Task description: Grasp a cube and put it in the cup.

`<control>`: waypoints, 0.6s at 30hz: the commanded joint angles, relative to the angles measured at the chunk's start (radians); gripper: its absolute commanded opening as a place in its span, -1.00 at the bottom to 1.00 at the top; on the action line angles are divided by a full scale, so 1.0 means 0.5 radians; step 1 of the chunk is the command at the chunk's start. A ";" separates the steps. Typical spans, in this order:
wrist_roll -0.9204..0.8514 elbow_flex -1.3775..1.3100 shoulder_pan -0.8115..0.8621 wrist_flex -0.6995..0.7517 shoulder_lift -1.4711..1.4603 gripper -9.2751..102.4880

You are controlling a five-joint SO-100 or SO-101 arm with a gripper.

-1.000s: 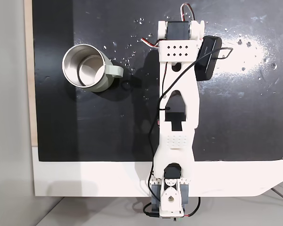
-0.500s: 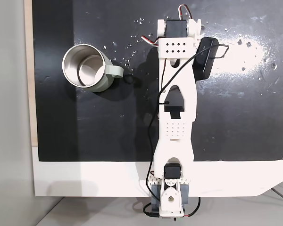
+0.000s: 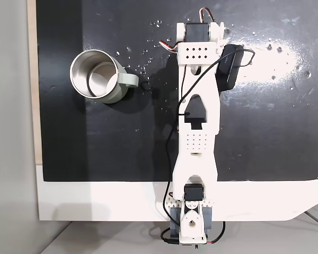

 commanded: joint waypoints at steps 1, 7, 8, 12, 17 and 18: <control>0.025 -0.135 0.012 0.018 0.037 -0.46; 0.031 -0.135 0.025 0.025 0.037 -0.64; 0.034 -0.135 0.028 0.025 0.037 -0.66; 0.037 -0.138 0.040 0.034 0.037 -0.72; 0.040 -0.138 0.043 0.040 0.043 -0.72; 0.043 -0.138 0.040 0.043 0.052 -0.72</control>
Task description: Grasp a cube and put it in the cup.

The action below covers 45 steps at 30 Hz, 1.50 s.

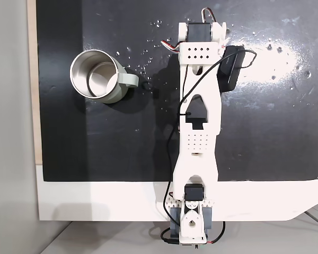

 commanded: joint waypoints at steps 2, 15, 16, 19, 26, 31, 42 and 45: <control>0.025 -0.138 0.015 0.040 0.083 -0.72; 0.061 0.239 -0.058 0.021 0.782 -0.72; 0.064 0.276 -0.058 0.012 0.850 -0.72; 0.067 0.393 -0.052 -0.006 1.052 -0.72; 0.089 0.577 -0.006 -0.034 1.436 -0.72; 0.080 0.663 -0.037 -0.049 1.549 -0.72; -0.089 0.666 -0.512 -0.163 1.709 -0.72; -0.156 0.660 -0.709 -0.206 1.718 -0.72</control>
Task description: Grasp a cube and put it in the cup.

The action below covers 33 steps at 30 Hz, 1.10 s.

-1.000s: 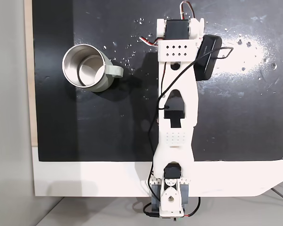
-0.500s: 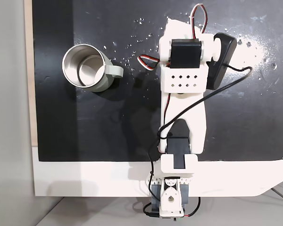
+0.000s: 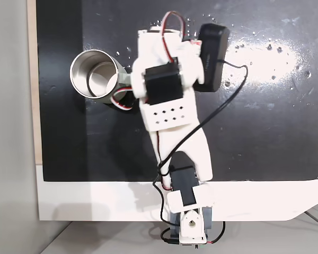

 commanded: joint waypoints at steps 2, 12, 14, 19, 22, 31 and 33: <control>-0.117 -0.015 -0.288 -0.080 0.132 -0.72; -0.362 -0.018 -0.782 -0.095 -0.018 -0.73; -0.371 0.012 -0.810 -0.089 -0.040 -0.74; -0.362 0.052 -0.795 -0.089 -0.055 -0.74; -0.356 0.055 -0.767 -0.089 -0.061 -0.74; -0.325 0.077 -0.690 -0.083 -0.153 -0.74; -0.322 0.077 -0.675 -0.083 -0.166 -0.74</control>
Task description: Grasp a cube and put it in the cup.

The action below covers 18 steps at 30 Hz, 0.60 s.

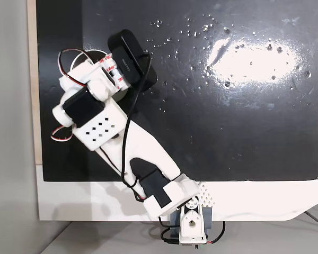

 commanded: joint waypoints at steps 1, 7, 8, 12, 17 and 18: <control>0.031 -0.003 0.046 -0.021 0.018 -0.73; 0.064 0.021 0.064 -0.025 0.021 -0.54; 0.071 0.015 0.064 -0.025 0.021 -0.48; 0.074 0.009 0.067 -0.037 0.015 -0.40; 0.074 0.015 0.083 -0.028 0.012 -0.39; 0.071 0.021 0.089 -0.028 0.018 -0.40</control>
